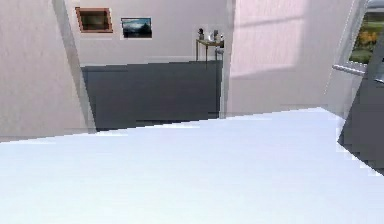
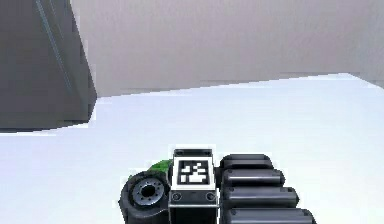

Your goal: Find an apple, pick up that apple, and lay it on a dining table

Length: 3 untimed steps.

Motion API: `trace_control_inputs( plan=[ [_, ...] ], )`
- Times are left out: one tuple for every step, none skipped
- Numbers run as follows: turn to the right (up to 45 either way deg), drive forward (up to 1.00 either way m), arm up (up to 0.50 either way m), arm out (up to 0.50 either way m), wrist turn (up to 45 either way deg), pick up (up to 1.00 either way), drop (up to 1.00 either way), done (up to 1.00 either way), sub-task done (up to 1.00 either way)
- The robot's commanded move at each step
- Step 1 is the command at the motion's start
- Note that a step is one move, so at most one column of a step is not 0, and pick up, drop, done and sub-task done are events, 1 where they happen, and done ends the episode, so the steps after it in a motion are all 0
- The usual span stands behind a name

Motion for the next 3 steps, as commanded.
trace_control_inputs(
  plan=[
    [-3.0,0.0,0.0,0.0,0.0,0.0,0.0,0.0,0.0],
    [0.0,1.0,0.0,0.0,0.0,0.0,0.0,0.0,0.0],
    [0.0,1.0,0.0,0.0,0.0,0.0,0.0,0.0,0.0]
  ],
)
